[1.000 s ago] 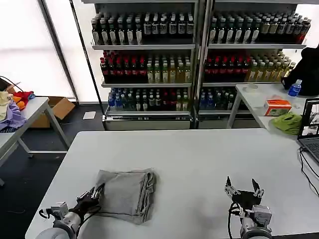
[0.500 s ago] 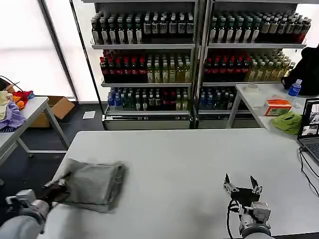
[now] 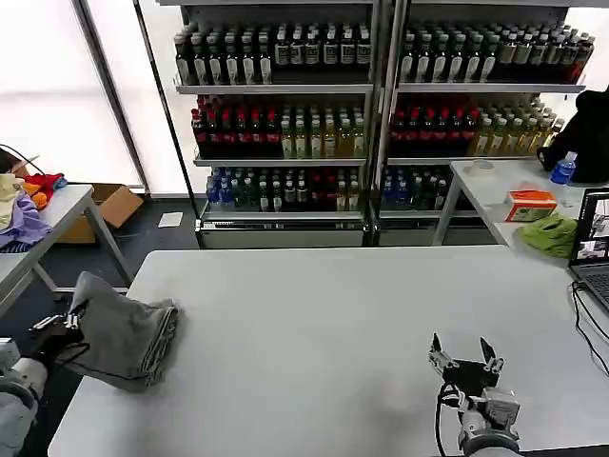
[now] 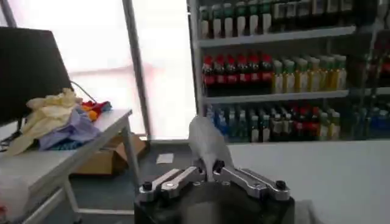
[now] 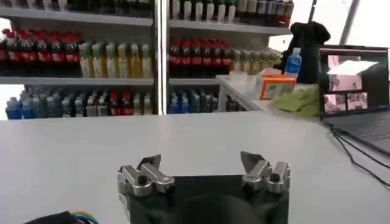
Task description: Fold and organize the clothes.
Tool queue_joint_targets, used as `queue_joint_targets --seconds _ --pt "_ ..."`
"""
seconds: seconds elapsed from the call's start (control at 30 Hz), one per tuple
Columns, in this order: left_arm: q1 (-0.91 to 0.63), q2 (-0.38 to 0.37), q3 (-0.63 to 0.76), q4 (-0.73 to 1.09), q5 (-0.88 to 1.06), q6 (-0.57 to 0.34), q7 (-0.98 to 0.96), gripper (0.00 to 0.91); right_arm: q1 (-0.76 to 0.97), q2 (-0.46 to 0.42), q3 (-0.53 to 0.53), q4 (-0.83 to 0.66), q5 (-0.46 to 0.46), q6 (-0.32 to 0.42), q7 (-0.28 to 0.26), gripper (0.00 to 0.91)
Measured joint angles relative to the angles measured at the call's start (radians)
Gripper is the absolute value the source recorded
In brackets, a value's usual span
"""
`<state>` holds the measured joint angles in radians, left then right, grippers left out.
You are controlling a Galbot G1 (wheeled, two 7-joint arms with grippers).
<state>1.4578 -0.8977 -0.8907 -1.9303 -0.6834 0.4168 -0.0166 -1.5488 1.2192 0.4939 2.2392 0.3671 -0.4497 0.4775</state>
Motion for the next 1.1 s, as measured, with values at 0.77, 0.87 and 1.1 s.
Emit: queue_joint_targets --seconds 0.77,0.87,1.1 --pt "-0.258 -0.352 0.687 -0.041 0.108 0.048 -0.212 0.010 -0.059 0.073 0.024 0.026 -0.079 0.005 0.005 0.907" --pt "-0.280 -0.374 0.716 -0.022 0.111 0.046 -0.216 0.484 -0.055 0.075 0.019 0.023 -0.083 0.002 0.004 0.907" --pt "-0.308 -0.415 0.758 0.005 0.087 0.006 -0.195 0.907 -0.041 0.072 0.006 0.008 -0.088 0.000 0.000 0.907"
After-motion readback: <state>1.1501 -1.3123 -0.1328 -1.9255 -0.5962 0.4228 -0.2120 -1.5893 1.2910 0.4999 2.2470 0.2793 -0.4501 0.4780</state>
